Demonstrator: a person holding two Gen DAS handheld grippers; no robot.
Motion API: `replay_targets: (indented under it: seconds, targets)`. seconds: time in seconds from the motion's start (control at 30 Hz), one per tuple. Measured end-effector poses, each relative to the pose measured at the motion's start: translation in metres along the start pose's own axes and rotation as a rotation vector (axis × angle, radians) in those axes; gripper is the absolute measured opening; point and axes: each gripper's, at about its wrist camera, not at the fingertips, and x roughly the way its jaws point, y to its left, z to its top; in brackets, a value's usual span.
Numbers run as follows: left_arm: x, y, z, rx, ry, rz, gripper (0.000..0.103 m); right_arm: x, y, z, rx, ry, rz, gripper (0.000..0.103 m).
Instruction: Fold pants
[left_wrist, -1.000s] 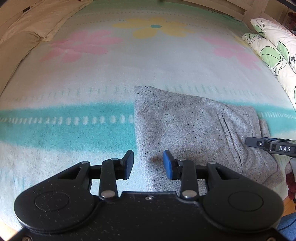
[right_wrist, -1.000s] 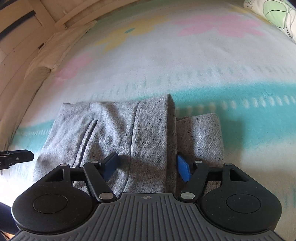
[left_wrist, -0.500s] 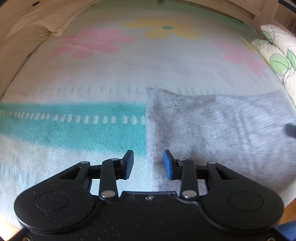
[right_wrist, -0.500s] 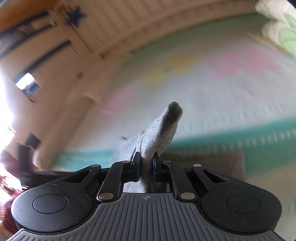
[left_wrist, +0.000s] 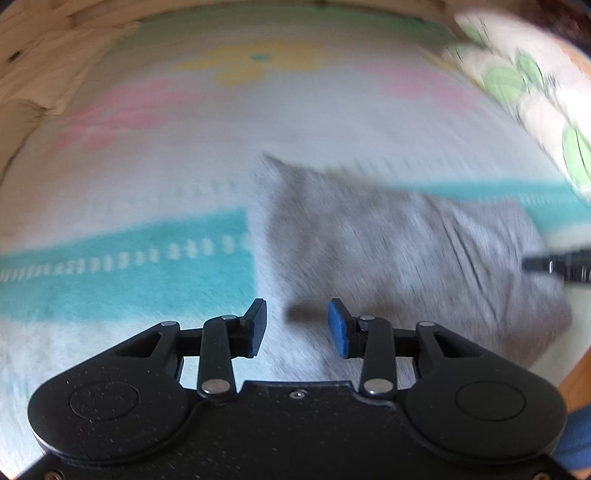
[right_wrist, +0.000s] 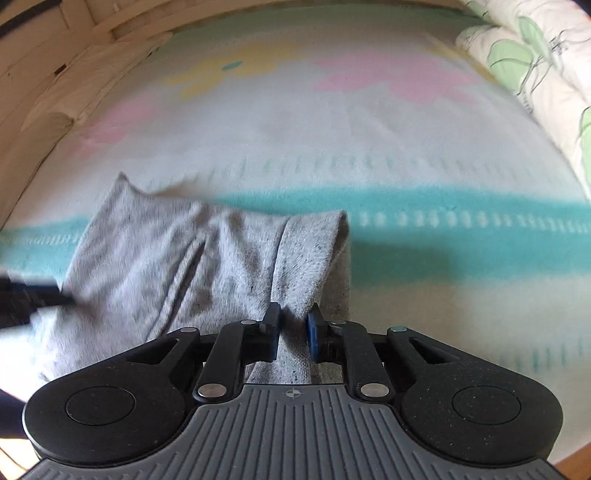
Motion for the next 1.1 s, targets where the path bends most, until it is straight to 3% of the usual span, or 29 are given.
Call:
replay_targets:
  seconds: [0.1,0.23,0.3,0.47,0.6,0.7,1.1]
  targets:
    - [0.024,0.005,-0.01,-0.008,0.122,-0.015,0.048,-0.02,0.0,0.001,-0.031,-0.121,-0.068,0.018]
    - [0.014,0.003,-0.008,0.008,0.059,0.004,0.049,-0.035,0.01,0.007,-0.08,-0.303,-0.054,0.033]
    - [0.006,0.002,0.002,-0.006,-0.011,0.021,0.048,-0.027,0.014,0.011,-0.114,-0.348,-0.023,0.057]
    - [0.016,0.002,0.029,-0.061,-0.081,0.027,0.05,0.012,0.023,0.021,-0.135,-0.214,-0.023,0.056]
    - [0.043,0.002,0.039,-0.122,-0.035,0.068,0.05,0.045,0.019,0.021,-0.112,-0.084,-0.078,0.049]
    - [0.06,0.002,0.042,-0.15,-0.001,0.081,0.051,0.053,0.022,0.016,-0.135,-0.073,-0.088,0.05]
    - [0.083,-0.025,0.043,-0.059,0.002,0.163,0.053,0.06,0.016,0.015,-0.096,-0.066,-0.066,0.055]
